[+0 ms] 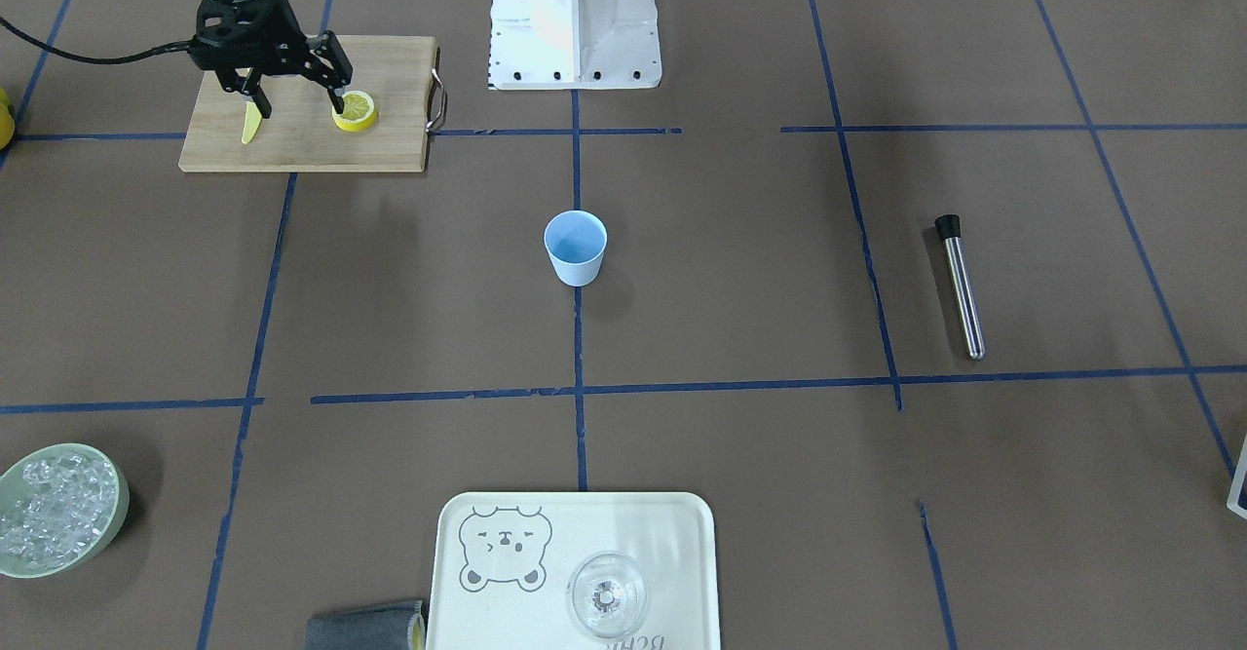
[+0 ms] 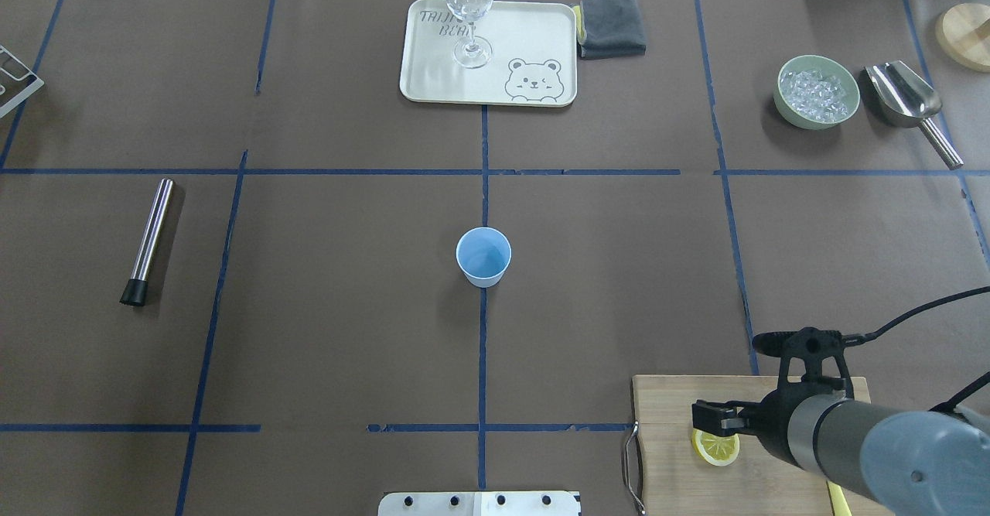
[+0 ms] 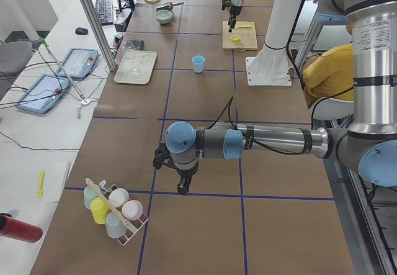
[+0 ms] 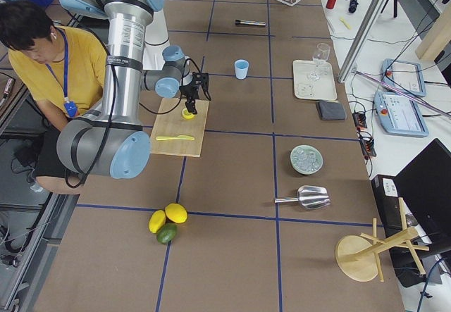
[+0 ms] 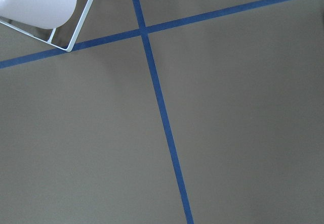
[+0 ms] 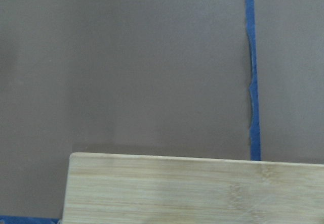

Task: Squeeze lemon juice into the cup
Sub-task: 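Reach the right gripper down to the lemon slice and grasp it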

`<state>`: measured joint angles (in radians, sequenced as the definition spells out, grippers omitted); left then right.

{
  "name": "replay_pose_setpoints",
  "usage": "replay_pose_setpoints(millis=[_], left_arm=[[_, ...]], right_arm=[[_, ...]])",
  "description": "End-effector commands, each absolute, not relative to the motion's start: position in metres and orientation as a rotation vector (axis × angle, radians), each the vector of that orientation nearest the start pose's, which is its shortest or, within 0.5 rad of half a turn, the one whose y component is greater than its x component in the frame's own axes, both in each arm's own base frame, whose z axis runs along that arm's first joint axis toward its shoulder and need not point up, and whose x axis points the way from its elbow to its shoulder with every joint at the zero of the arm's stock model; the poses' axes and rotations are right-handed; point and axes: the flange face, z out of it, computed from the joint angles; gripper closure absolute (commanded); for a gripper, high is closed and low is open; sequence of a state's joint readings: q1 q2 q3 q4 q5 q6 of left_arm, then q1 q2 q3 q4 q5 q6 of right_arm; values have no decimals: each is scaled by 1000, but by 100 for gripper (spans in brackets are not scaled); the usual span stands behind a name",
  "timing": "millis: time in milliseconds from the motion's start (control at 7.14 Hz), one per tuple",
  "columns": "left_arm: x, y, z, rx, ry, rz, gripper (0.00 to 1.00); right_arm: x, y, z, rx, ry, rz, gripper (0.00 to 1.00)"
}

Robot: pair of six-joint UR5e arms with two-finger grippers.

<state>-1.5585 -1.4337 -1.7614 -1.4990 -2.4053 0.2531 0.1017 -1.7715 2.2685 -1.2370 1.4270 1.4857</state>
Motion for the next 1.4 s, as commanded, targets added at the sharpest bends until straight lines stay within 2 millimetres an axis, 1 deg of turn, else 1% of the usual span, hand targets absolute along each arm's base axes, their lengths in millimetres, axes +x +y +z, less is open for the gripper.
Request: replay_pose_setpoints(millis=[0,700,1260], left_arm=[[-54,-433,627,90,832,245,0],[-54,-433,628,89,832,245,0],[-54,-433,627,90,832,245,0]], right_arm=[[-422,-172,395,234,-805,82,0],[-428,-159,412,226,-768,47,0],[-429,-156,413,227,-763,40,2]])
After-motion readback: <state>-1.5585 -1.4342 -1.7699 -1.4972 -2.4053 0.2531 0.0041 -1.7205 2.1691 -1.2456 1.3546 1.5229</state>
